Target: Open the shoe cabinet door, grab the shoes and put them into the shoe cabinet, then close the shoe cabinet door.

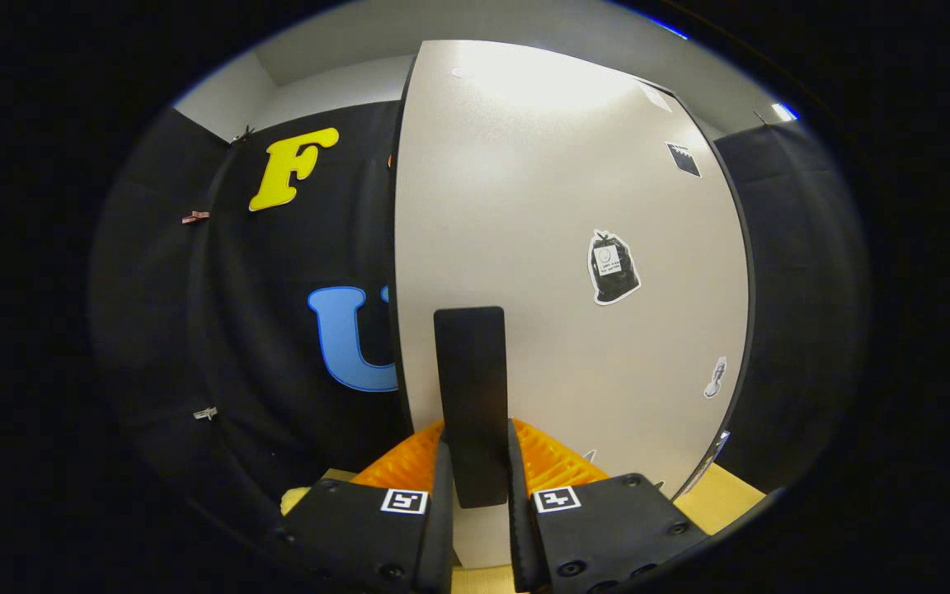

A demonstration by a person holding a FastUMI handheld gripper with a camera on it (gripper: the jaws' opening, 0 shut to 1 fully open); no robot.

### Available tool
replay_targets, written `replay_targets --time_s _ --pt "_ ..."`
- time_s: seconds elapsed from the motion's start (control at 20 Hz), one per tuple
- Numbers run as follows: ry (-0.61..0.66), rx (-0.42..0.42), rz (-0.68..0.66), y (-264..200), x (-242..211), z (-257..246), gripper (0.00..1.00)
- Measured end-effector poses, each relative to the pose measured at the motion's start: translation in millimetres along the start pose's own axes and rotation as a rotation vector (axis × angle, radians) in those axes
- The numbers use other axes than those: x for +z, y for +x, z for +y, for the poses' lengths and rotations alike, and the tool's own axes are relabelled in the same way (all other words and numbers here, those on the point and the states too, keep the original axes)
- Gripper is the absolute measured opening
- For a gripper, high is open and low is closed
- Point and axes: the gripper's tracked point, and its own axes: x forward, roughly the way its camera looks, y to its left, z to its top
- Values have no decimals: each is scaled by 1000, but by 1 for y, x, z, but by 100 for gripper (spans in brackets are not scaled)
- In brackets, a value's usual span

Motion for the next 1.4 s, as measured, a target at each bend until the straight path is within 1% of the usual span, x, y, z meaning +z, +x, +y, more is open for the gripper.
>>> replay_targets --time_s 0.1,0.25,0.5,0.65,0.85,0.95,1.1,1.4 --pt "16 25 4 -23 1 -11 32" --pt "28 68 11 -44 2 -20 32" --pt "45 195 36 -76 2 -35 32" --pt "40 270 38 -105 2 -51 31" --pt "39 337 40 -131 4 -79 32" --pt "41 358 46 -143 6 -94 32" --pt "55 366 51 -159 8 -121 31" --pt "50 335 36 -182 11 -171 31"
